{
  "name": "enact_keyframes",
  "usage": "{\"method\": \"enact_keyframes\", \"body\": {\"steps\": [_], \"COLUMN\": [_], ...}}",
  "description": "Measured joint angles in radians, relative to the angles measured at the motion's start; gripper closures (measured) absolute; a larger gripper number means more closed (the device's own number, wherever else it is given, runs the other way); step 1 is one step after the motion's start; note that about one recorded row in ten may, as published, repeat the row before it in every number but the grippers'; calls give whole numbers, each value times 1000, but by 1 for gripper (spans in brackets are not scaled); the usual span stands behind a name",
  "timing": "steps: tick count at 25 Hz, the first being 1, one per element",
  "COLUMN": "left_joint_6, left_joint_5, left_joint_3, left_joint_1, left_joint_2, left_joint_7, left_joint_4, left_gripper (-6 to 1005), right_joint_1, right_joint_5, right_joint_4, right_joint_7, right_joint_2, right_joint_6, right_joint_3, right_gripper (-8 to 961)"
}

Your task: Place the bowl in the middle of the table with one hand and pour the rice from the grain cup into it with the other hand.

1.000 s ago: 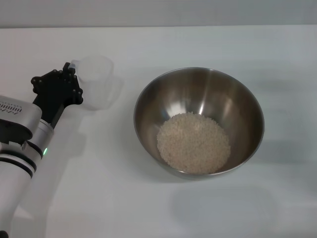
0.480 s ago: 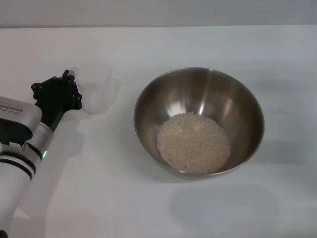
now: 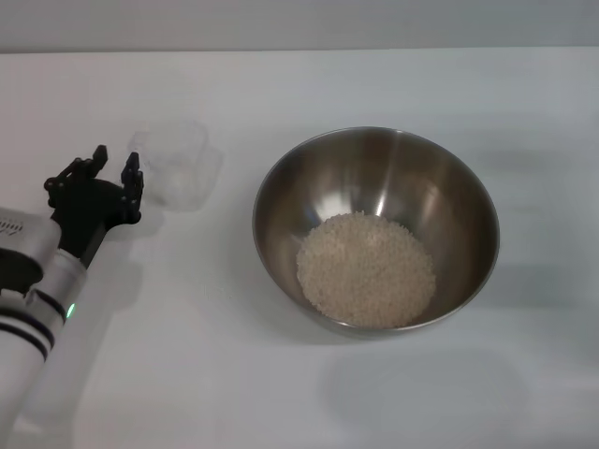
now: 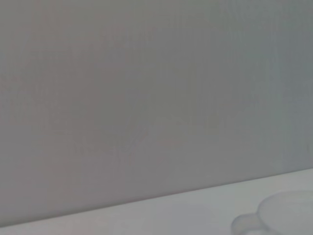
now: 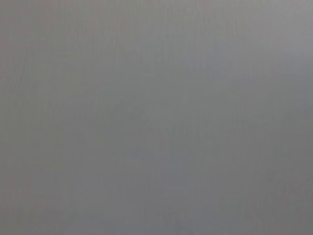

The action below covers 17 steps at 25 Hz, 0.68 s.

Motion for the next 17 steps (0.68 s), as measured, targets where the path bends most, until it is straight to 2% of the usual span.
{"method": "enact_keyframes", "body": {"steps": [6, 9, 11, 15, 17], "left_joint_6": [95, 212, 342, 498, 524], "left_joint_5": [6, 8, 10, 11, 11], "left_joint_3": [8, 17, 44, 89, 98], "left_joint_1": [65, 125, 161, 177, 175], "left_joint_2": [2, -1, -2, -2, 0], "left_joint_7": [-15, -17, -17, -26, -38], "left_joint_4": [2, 4, 13, 39, 42], "left_gripper": [638, 595, 577, 559, 559], "right_joint_1": [11, 15, 15, 24, 38], "right_joint_5": [-1, -3, -4, -4, -4], "right_joint_4": [2, 6, 6, -5, -8], "right_joint_7": [-2, -2, -2, 1, 1], "right_joint_2": [0, 0, 2, 5, 5], "right_joint_6": [6, 9, 23, 76, 106], "right_joint_3": [0, -13, -41, -85, -111], "right_gripper": [220, 220, 220, 220, 220]}}
